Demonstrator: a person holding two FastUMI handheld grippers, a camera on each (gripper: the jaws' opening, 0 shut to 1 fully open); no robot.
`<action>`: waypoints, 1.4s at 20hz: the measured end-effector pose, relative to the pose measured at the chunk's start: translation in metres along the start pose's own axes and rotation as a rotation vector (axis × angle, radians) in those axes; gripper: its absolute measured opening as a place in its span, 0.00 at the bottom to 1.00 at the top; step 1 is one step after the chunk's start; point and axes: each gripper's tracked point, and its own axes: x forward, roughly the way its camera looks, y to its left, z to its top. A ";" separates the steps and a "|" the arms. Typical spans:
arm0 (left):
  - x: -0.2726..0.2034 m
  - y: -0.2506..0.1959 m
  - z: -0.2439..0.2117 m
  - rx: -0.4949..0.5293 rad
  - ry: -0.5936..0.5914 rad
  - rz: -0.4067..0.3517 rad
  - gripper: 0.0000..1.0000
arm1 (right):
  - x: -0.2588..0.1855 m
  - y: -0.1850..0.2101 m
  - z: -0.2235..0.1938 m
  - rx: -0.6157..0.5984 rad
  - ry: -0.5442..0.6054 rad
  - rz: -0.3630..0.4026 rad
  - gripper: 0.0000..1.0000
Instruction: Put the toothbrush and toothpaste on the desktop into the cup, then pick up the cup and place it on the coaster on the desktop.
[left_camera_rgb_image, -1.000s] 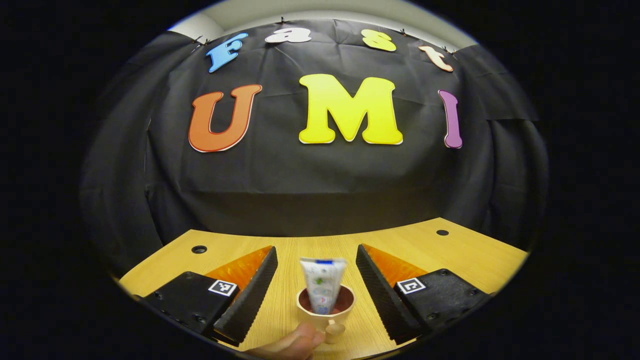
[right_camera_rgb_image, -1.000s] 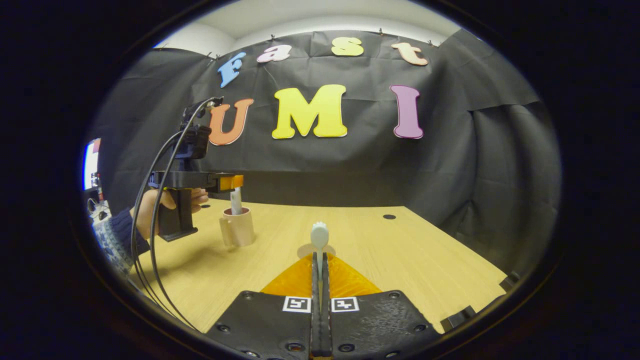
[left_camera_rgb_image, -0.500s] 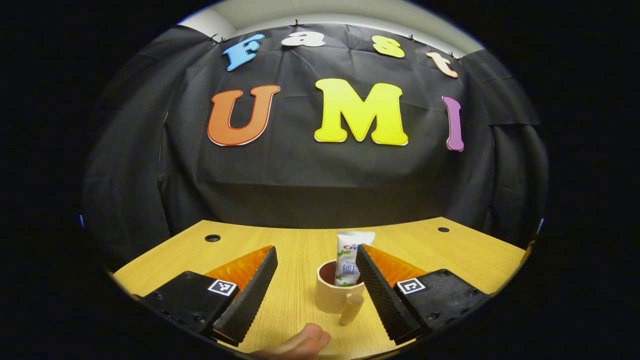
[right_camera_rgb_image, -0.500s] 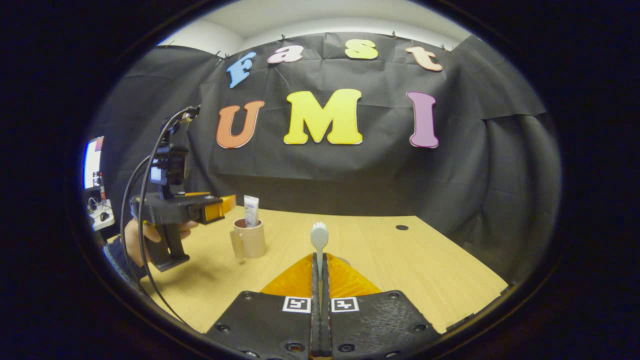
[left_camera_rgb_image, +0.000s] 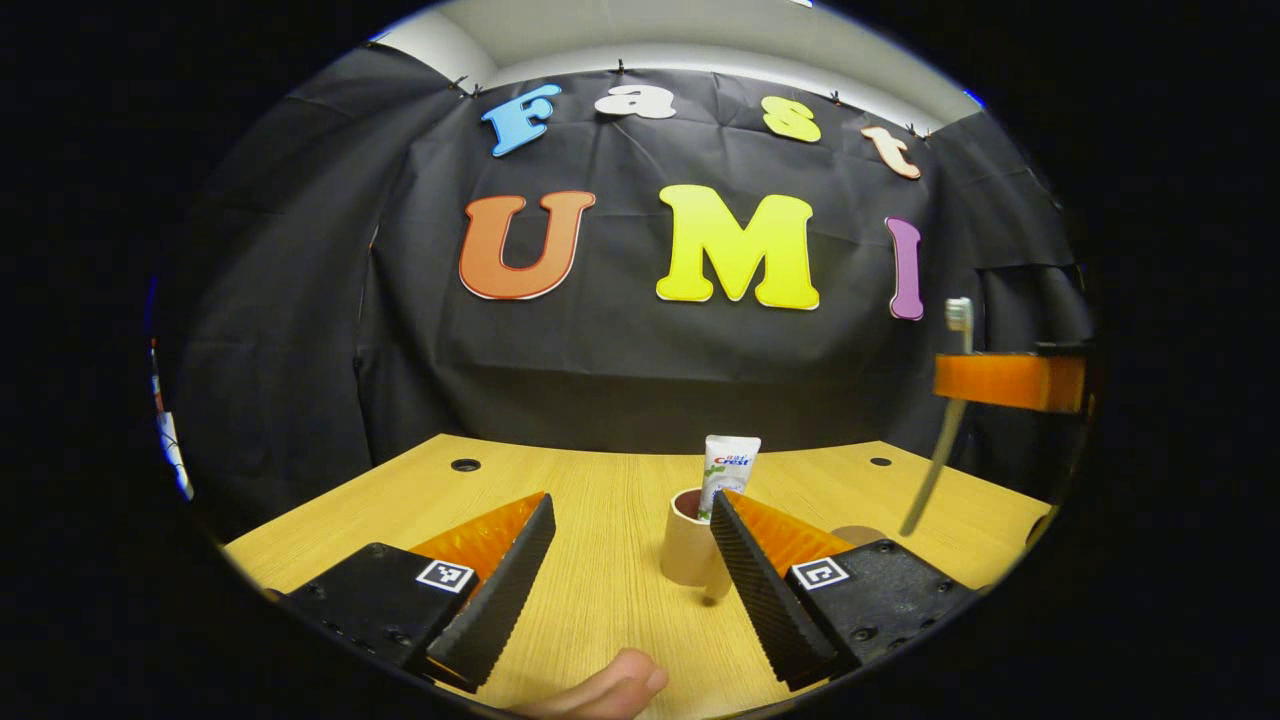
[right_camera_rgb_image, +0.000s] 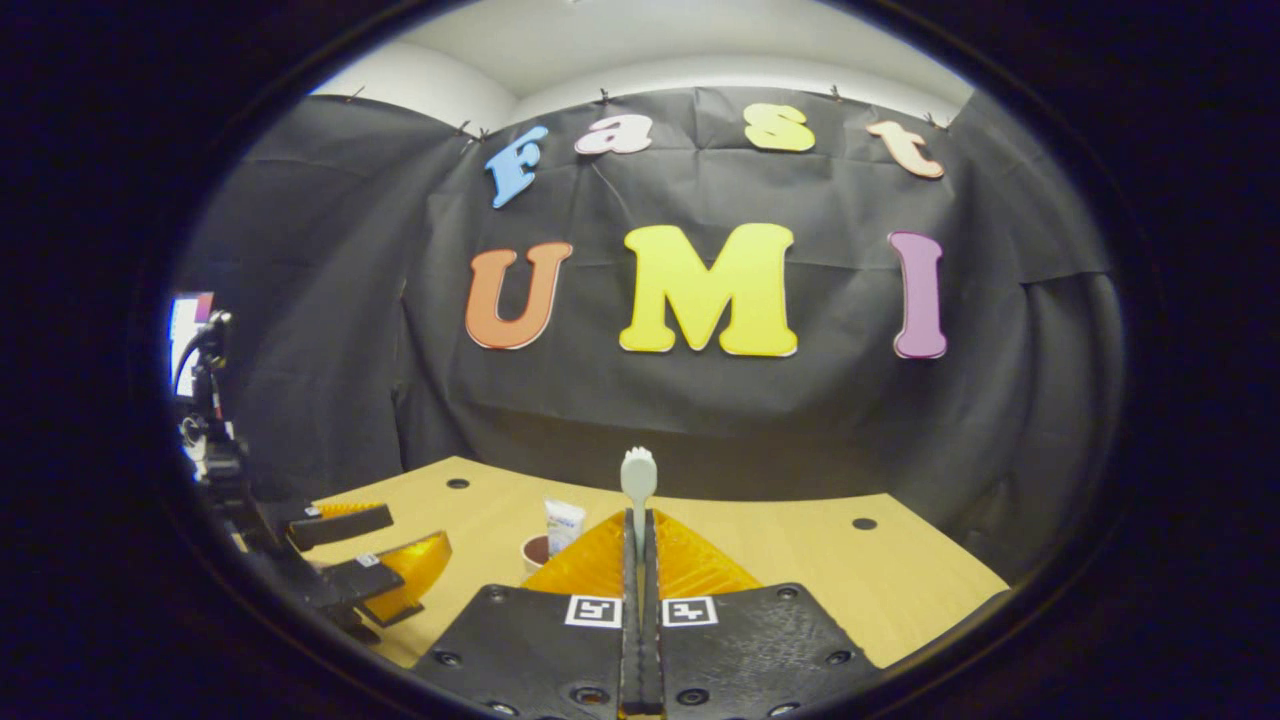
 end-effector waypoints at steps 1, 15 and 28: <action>-0.007 0.002 0.000 0.006 -0.006 0.003 0.99 | 0.011 0.008 0.007 0.004 -0.012 0.004 0.00; -0.048 0.030 -0.010 -0.005 -0.010 0.021 0.99 | 0.127 0.084 -0.017 0.058 0.072 0.061 0.00; -0.044 0.034 -0.022 -0.004 0.021 0.026 0.99 | 0.124 0.082 -0.012 0.013 0.018 0.027 0.97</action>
